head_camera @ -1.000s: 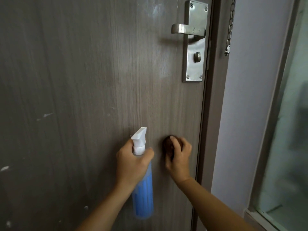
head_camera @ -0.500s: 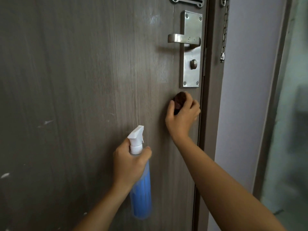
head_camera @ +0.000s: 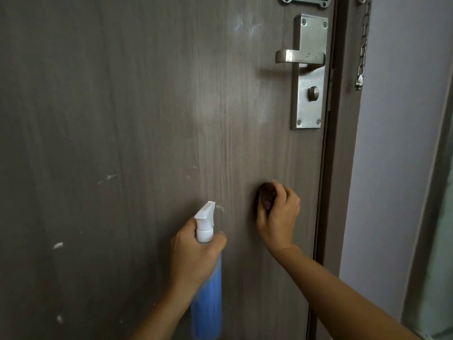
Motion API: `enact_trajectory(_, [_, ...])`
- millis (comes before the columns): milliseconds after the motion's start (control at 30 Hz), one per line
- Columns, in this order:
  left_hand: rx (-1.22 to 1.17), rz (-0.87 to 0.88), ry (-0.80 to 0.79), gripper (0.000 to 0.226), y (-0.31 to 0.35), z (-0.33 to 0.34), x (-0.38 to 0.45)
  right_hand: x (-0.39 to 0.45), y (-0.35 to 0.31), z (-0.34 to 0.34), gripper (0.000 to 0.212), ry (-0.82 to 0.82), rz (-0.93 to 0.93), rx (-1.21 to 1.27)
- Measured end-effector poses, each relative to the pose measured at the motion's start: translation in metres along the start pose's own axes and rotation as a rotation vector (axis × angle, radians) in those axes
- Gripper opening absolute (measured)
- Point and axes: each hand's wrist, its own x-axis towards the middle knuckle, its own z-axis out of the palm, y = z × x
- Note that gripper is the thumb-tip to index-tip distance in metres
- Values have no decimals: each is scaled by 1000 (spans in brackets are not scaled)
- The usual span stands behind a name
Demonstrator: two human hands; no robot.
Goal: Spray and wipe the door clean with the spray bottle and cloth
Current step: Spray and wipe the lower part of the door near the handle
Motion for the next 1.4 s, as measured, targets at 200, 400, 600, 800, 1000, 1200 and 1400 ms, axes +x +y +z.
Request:
enact_trajectory(200, [46,-46,-48,30,-3,-7,2,80,-66,14,70,73,-44,178])
enact_trajectory(400, [19,-48,-60,28,-4,-5,-6,55,-45,14,73,113,-194,92])
enact_trajectory(600, [-20,47,-1,28,-3,-10,-8,1,-11,14,73,123,27,16])
enact_trajectory(800, [-36,23,13,24,-12,-22,-11,-1,-44,17,80,49,-21,178])
enact_trajectory(1000, [-46,35,36,30,-13,-27,-8,53,-83,29,68,111,-90,263])
enact_trajectory(1200, [-66,74,54,18,-14,-32,-9,-39,-47,30,62,-82,-371,97])
enact_trajectory(1400, [-62,68,41,27,-16,-40,-13,-57,-48,21,65,-143,-291,136])
